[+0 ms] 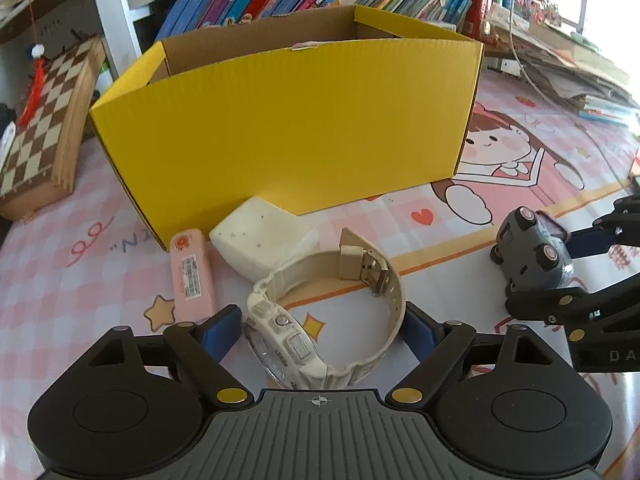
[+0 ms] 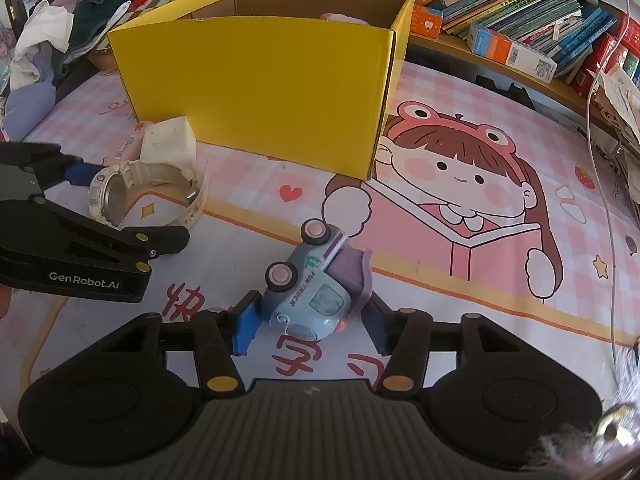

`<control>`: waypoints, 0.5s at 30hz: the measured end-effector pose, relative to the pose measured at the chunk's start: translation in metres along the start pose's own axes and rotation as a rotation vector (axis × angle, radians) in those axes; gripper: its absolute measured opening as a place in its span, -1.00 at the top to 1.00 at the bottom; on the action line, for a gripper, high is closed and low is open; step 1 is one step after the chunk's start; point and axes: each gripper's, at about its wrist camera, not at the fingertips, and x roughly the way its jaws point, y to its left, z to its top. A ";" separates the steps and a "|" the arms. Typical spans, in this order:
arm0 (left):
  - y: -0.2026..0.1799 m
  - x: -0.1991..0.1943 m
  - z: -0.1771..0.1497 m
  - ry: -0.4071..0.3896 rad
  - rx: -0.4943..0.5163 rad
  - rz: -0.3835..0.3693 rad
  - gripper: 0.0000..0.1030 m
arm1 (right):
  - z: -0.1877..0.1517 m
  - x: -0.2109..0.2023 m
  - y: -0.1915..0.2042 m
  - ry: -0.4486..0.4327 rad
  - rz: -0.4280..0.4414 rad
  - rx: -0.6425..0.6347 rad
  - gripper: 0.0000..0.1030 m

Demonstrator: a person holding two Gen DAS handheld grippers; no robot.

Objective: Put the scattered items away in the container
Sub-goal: 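Grasp the cream wristwatch with the left gripper while the right gripper holds the car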

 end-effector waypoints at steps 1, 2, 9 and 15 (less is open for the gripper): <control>0.001 0.000 0.000 0.000 -0.007 -0.007 -0.55 | 0.000 0.000 0.000 0.000 -0.002 0.001 -0.11; 0.002 -0.001 -0.001 0.000 -0.010 -0.012 -0.53 | 0.000 0.000 0.000 0.000 -0.003 0.002 -0.11; 0.007 -0.007 -0.005 0.003 -0.033 -0.033 -0.34 | 0.000 0.001 0.000 0.007 0.000 0.014 0.05; 0.014 -0.020 -0.010 0.016 -0.096 -0.070 -0.28 | -0.001 -0.003 0.000 -0.002 -0.002 0.025 0.05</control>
